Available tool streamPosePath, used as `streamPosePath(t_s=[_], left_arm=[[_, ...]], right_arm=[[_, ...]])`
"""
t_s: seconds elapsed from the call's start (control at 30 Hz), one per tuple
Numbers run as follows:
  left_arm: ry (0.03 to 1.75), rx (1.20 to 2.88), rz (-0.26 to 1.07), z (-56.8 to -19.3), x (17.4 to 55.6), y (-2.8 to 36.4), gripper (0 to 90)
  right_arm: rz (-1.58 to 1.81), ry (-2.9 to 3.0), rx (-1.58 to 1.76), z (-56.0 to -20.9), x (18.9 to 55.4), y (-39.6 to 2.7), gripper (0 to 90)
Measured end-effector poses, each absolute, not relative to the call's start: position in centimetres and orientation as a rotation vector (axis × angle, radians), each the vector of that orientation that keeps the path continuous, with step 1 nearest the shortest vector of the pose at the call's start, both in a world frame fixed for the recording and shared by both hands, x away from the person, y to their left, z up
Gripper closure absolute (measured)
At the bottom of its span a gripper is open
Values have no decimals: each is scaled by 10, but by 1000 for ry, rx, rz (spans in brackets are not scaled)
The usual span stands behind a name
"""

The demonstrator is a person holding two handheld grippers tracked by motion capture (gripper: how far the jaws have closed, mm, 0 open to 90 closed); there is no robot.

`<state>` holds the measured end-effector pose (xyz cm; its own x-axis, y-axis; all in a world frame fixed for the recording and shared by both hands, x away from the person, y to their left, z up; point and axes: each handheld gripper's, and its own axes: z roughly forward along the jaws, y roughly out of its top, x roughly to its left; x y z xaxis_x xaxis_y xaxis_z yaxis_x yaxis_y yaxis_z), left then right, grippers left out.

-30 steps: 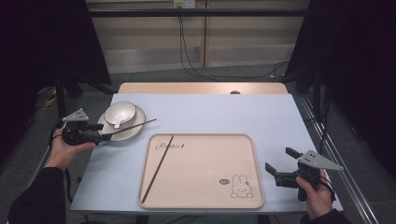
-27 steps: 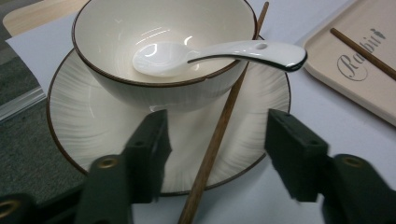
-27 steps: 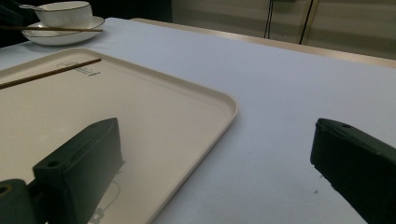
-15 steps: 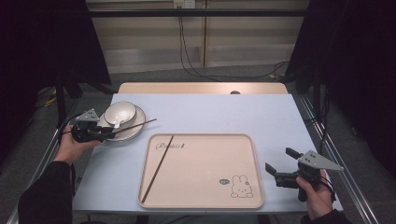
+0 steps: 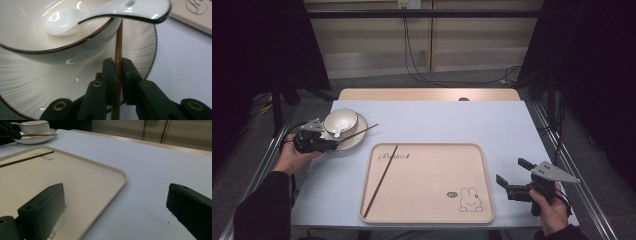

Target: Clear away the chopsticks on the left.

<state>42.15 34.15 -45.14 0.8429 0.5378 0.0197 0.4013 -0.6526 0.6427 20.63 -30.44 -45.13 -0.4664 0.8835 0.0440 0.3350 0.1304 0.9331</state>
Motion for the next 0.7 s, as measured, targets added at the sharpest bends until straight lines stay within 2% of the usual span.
streamPosePath(t_s=[0.7], left_arm=[[714, 2306, 203, -430, 407, 335, 847]], right_arm=[[1333, 1876, 1171, -451, 206, -304, 18]])
